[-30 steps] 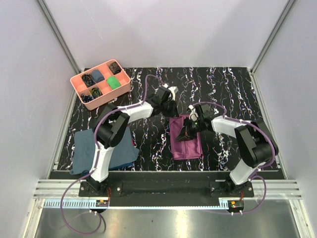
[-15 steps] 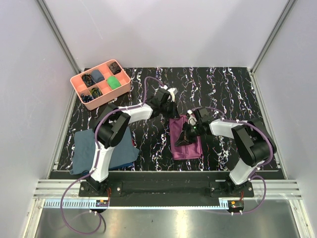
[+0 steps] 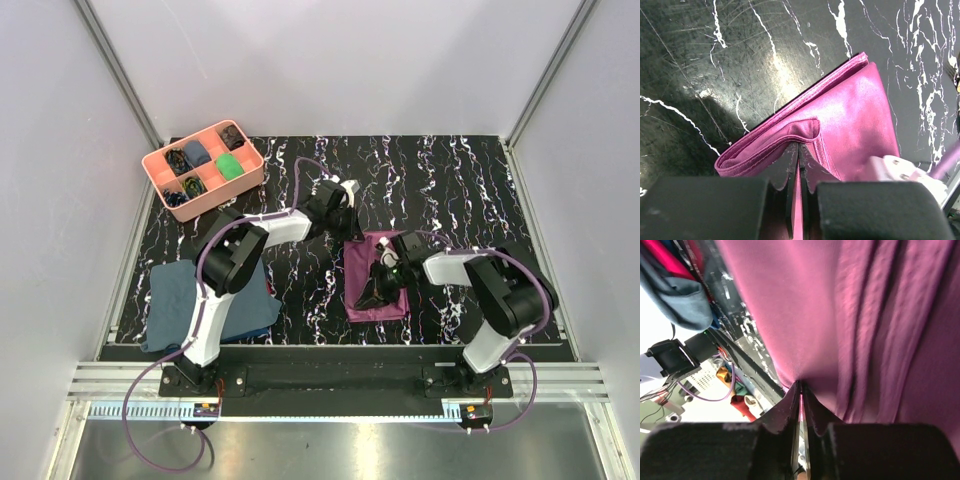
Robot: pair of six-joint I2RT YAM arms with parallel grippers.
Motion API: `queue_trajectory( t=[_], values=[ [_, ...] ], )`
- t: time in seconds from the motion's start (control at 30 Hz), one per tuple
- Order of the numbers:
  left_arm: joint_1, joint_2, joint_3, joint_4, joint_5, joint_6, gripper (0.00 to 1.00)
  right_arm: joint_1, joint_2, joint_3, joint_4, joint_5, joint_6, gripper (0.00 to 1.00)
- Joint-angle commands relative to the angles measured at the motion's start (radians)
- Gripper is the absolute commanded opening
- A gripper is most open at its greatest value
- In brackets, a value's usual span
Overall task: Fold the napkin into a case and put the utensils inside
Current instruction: Fold the lower triangle-folded napkin at the center of the board.
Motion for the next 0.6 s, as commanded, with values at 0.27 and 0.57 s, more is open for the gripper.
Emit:
queue_trajectory(
  t=[0.27, 0.57],
  values=[
    [0.003, -0.001, 0.047, -0.041, -0.025, 0.035, 0.06, 0.069, -0.088, -0.035, 0.030, 0.015, 0.046, 0.14],
    [0.003, -0.075, 0.070, -0.101, -0.031, 0.075, 0.32, 0.040, -0.188, -0.024, -0.017, 0.092, 0.041, 0.29]
  ],
)
